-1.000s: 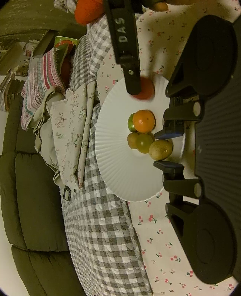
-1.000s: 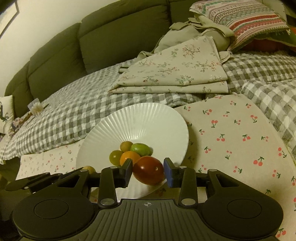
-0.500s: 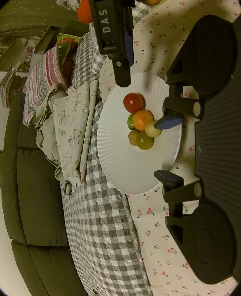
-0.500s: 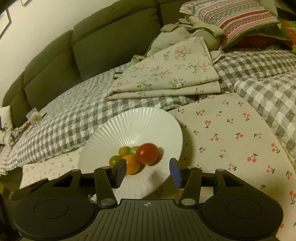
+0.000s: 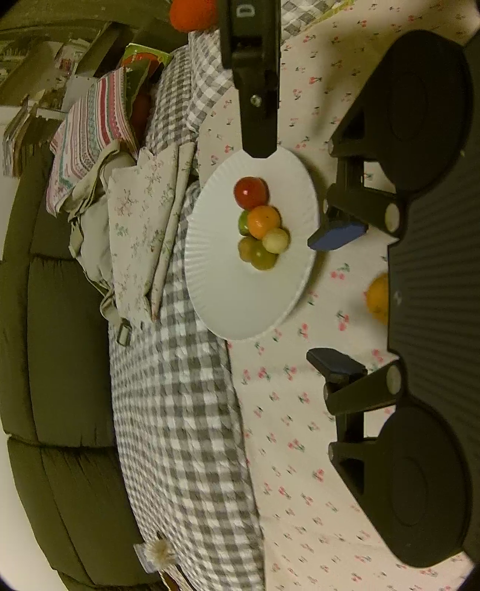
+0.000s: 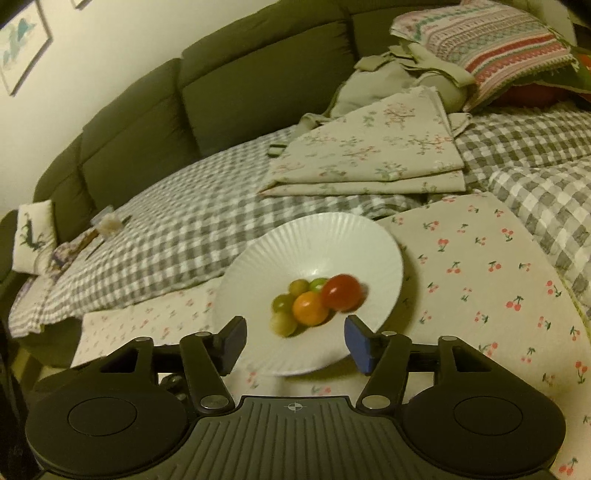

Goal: Organize fruits
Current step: 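Move both tools back down to the remaining fruits on the sheet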

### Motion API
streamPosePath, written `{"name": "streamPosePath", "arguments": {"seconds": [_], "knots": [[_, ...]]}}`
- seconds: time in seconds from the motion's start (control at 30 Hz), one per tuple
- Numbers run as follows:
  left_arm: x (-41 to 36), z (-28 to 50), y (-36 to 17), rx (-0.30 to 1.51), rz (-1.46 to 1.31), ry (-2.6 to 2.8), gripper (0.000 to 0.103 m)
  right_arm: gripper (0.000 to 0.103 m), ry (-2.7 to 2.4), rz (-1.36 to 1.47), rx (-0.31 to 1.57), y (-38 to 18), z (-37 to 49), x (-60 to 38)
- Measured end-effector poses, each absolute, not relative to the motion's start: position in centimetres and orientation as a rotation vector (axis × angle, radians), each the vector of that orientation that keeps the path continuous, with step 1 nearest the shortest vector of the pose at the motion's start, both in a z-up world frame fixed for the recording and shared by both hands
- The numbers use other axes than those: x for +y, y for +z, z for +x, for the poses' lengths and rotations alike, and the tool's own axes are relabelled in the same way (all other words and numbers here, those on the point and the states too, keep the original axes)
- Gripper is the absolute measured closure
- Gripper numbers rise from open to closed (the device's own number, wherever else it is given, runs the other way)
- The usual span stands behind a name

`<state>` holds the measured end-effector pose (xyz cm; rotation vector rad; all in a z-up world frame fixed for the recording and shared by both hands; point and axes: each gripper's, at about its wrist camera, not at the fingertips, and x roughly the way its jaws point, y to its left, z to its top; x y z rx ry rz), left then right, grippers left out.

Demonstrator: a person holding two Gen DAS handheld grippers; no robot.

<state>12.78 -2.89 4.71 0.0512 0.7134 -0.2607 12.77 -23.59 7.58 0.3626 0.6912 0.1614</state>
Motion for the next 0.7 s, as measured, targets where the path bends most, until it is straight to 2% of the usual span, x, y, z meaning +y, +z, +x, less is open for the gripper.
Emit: {"name": "streamPosePath", "arguments": {"seconds": [0.33, 0.7], "knots": [[-0.2, 9.4, 4.7, 0.752, 0.042, -0.201, 0.04, 0.035, 0.241, 0.337, 0.724, 8.6, 10.4, -21.3], [1.1, 7.2, 2.7, 0.837, -0.029, -0.217, 0.036, 0.031, 0.289, 0.33, 0.794, 7.6, 9.3, -19.7]]}}
